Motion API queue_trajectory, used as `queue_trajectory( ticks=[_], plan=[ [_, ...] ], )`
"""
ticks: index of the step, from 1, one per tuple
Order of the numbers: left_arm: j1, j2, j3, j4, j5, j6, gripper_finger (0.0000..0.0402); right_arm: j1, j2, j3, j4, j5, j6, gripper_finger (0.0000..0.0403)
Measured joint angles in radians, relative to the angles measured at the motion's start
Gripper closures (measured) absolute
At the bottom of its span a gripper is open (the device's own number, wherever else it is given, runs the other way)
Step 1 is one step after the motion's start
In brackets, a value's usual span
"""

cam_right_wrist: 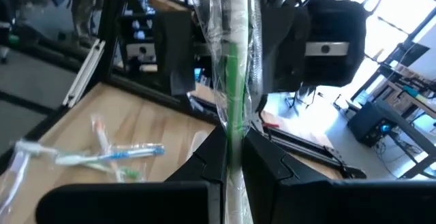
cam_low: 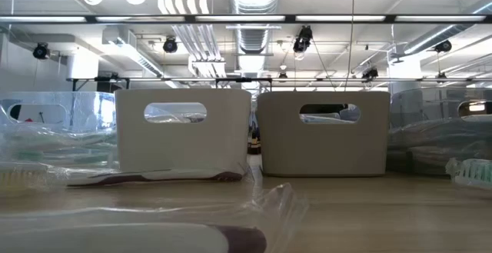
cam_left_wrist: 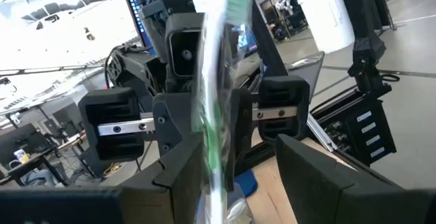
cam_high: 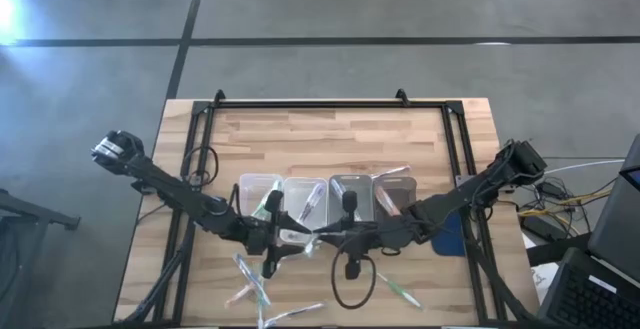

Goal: Pick & Place Toothbrushes
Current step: Put the green toothbrush into the transparent bin

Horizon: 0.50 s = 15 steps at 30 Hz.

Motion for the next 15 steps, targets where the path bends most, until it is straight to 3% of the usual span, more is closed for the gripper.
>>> queue_trajectory(
  ticks=[15],
  plan=[
    [0.001, 0.003, -0.001, 0.016, -0.014, -0.003, 0.0213, 0.0, 0.014, -0.001, 0.018, -0.012, 0.009, 0.038]
  ],
)
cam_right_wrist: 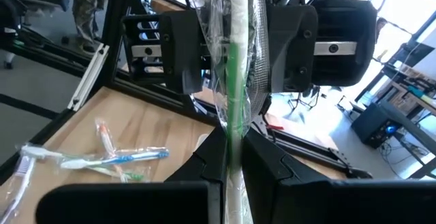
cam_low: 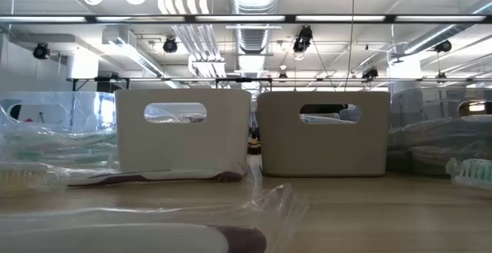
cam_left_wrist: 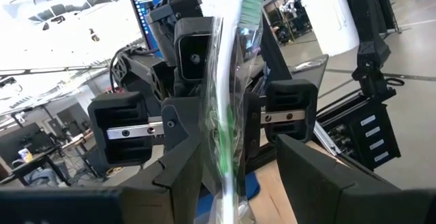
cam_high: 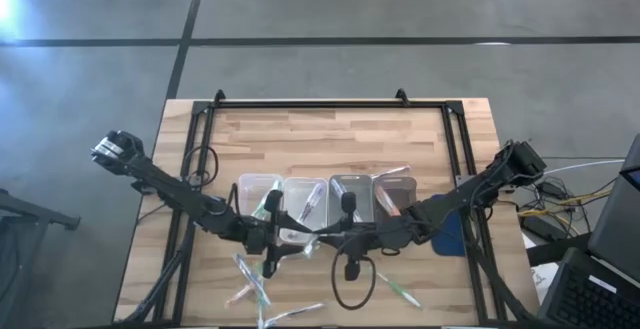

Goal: Pick & Place Toothbrushes
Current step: Put the green toothbrush into the transparent bin

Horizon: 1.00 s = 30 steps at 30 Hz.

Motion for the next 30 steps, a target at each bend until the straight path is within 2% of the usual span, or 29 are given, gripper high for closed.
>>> queue_trajectory(
  ticks=[6, 11, 16, 19, 24, 26, 30],
  plan=[
    [-0.004, -0.005, -0.002, -0.022, 0.0, -0.044, 0.0213, 0.005, 0.0, 0.0, -0.008, 0.0, -0.002, 0.038],
    [-0.012, -0.051, -0.009, -0.089, 0.0, -0.222, 0.0213, 0.038, -0.029, 0.0, -0.07, 0.001, -0.024, 0.038],
    [-0.012, -0.123, -0.011, -0.204, 0.0, -0.484, 0.0213, 0.092, -0.072, 0.0, -0.19, 0.001, -0.095, 0.038],
    [-0.004, -0.148, -0.011, -0.208, 0.0, -0.641, 0.0213, 0.114, -0.076, 0.0, -0.239, 0.003, -0.233, 0.038],
    [0.037, -0.147, -0.011, -0.28, 0.0, -0.913, 0.0213, 0.118, -0.062, -0.002, -0.309, 0.029, -0.575, 0.038],
    [0.054, -0.147, -0.011, -0.337, 0.002, -1.002, 0.0213, 0.118, -0.046, -0.002, -0.322, 0.08, -0.716, 0.038],
    [0.073, -0.146, -0.011, -0.399, 0.026, -1.093, 0.0213, 0.126, 0.002, -0.002, -0.299, 0.262, -0.942, 0.038]
  ],
)
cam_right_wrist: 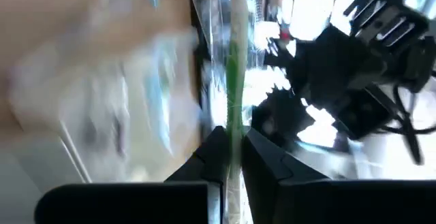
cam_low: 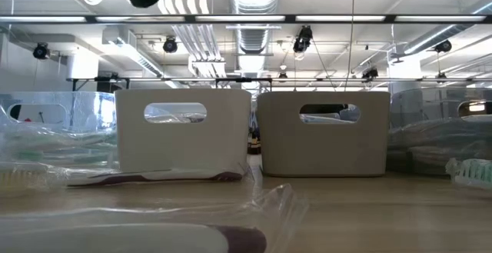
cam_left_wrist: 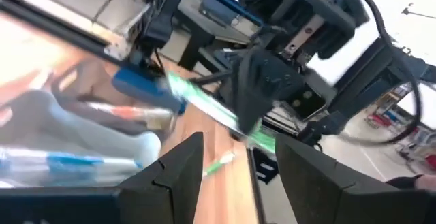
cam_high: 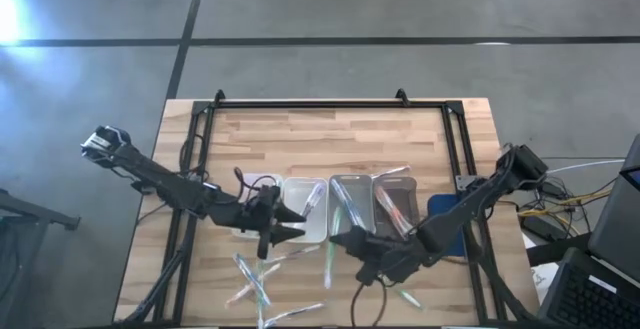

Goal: Pick & Place Toothbrushes
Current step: Put the green toothbrush into the transparent bin

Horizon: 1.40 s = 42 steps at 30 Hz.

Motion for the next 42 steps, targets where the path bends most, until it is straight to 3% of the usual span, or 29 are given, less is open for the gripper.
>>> queue_trajectory(
  ticks=[5, 7, 14, 23, 34, 42],
  plan=[
    [0.001, 0.0, 0.0, -0.032, 0.048, -0.082, 0.0213, 0.019, 0.1, 0.0, 0.108, 0.312, -0.221, 0.038],
    [0.001, 0.0, 0.0, -0.039, 0.058, -0.109, 0.0213, 0.022, 0.144, 0.0, 0.174, 0.36, -0.323, 0.038],
    [0.032, 0.0, 0.0, -0.062, 0.08, -0.199, 0.0213, 0.039, 0.255, 0.058, 0.314, 0.353, -0.48, 0.038],
    [0.033, 0.067, 0.0, -0.035, 0.186, -0.362, 0.0213, 0.04, 0.288, 0.173, 0.326, 0.354, -0.539, 0.038],
    [0.033, 0.081, 0.008, 0.075, 0.302, -0.377, 0.0213, 0.029, 0.279, 0.182, 0.323, 0.352, -0.544, 0.038],
    [0.035, 0.087, 0.013, 0.057, 0.308, -0.376, 0.0213, 0.024, 0.277, 0.194, 0.331, 0.351, -0.555, 0.038]
  ],
)
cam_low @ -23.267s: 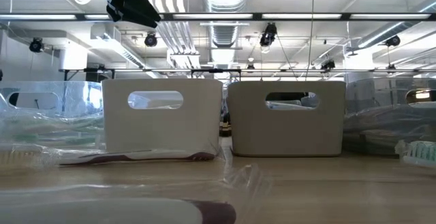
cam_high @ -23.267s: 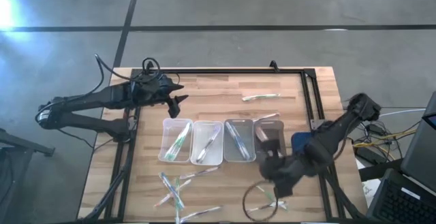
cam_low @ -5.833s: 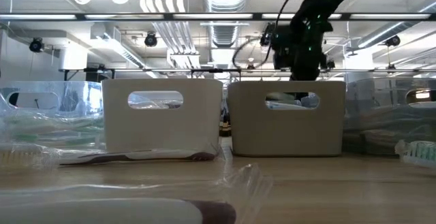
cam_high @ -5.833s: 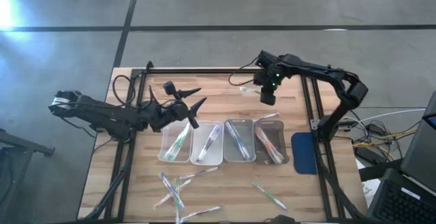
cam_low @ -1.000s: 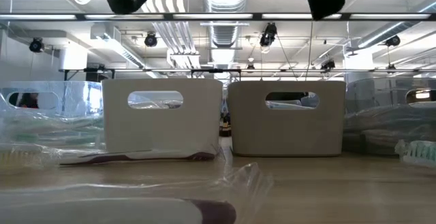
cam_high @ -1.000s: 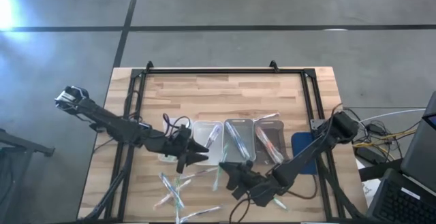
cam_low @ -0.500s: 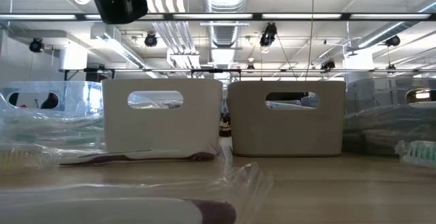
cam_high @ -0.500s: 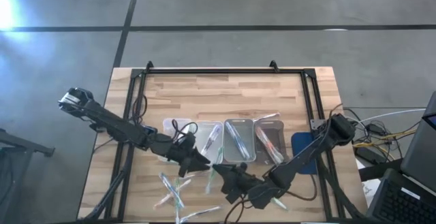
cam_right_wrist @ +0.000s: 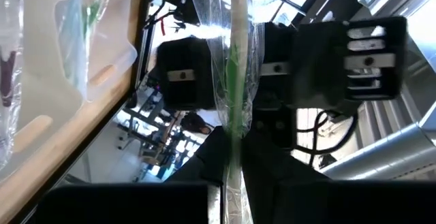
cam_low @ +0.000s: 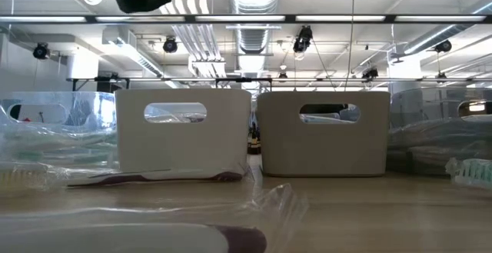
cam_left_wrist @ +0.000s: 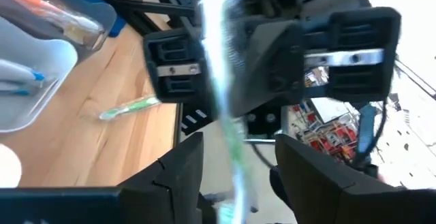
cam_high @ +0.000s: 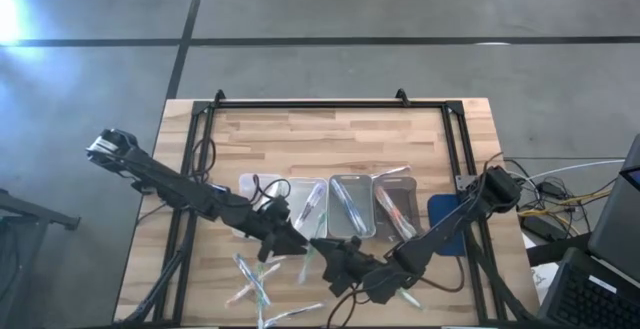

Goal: Pick & Place Toothbrushes
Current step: Put the green toothbrush into the transparent bin

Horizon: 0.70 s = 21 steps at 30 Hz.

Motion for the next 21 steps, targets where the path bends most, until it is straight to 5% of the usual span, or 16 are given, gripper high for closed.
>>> queue_trajectory(
  ticks=[12, 21],
  plan=[
    [0.0, 0.012, 0.007, 0.002, 0.004, 0.032, 0.0217, -0.036, -0.001, 0.038, 0.001, -0.028, -0.027, 0.038],
    [0.02, 0.012, 0.007, 0.004, 0.011, 0.057, 0.0305, -0.037, -0.001, 0.035, -0.002, -0.039, -0.021, 0.038]
  ],
)
